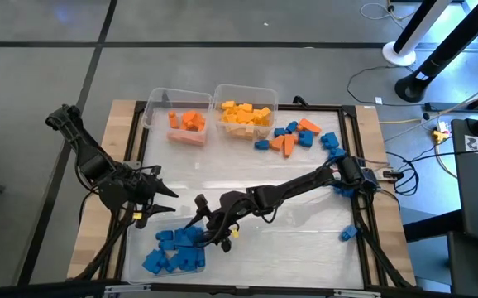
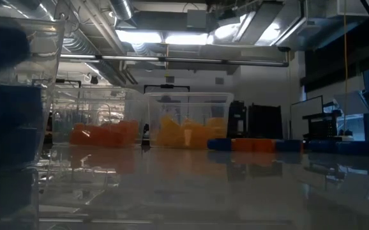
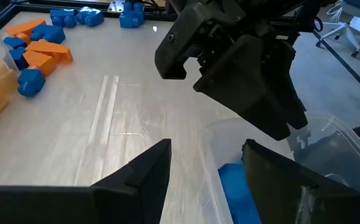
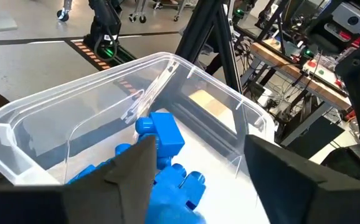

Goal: Sort blocks
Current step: Put the orange game piece into the top left transparent bin

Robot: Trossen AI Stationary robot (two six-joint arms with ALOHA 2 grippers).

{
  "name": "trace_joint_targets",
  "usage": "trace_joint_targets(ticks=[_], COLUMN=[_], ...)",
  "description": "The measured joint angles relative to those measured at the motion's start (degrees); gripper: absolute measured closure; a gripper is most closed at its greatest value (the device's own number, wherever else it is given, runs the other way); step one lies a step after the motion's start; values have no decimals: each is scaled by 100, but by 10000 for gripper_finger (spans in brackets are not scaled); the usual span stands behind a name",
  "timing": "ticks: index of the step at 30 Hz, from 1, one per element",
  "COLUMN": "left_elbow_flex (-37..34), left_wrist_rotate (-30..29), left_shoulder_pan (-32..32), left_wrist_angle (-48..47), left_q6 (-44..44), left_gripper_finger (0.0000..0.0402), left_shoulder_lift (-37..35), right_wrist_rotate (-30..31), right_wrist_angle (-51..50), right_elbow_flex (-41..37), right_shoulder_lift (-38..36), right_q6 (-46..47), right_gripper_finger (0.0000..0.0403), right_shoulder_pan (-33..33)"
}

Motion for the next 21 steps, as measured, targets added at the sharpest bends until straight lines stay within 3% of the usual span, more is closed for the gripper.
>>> trace_joint_targets(ticks=[5, 11, 21], left_elbow_flex=[0, 0, 0], left_wrist_rotate=[2, 0, 2], left_shoulder_pan=[0, 0, 0], left_wrist_angle=[2, 2, -11], left_q6=[0, 0, -1], left_gripper_finger=[218, 218, 218], left_shoulder_lift=[0, 0, 0], right_wrist_rotate=[0, -7, 8], right_wrist_angle=[-20, -299, -2996], right_elbow_flex=[-2, -4, -4], right_shoulder_lift=[-12, -220, -907], right_q6=[0, -13, -13], right_gripper_finger=[130, 131, 148], right_shoulder_pan=[0, -106, -677])
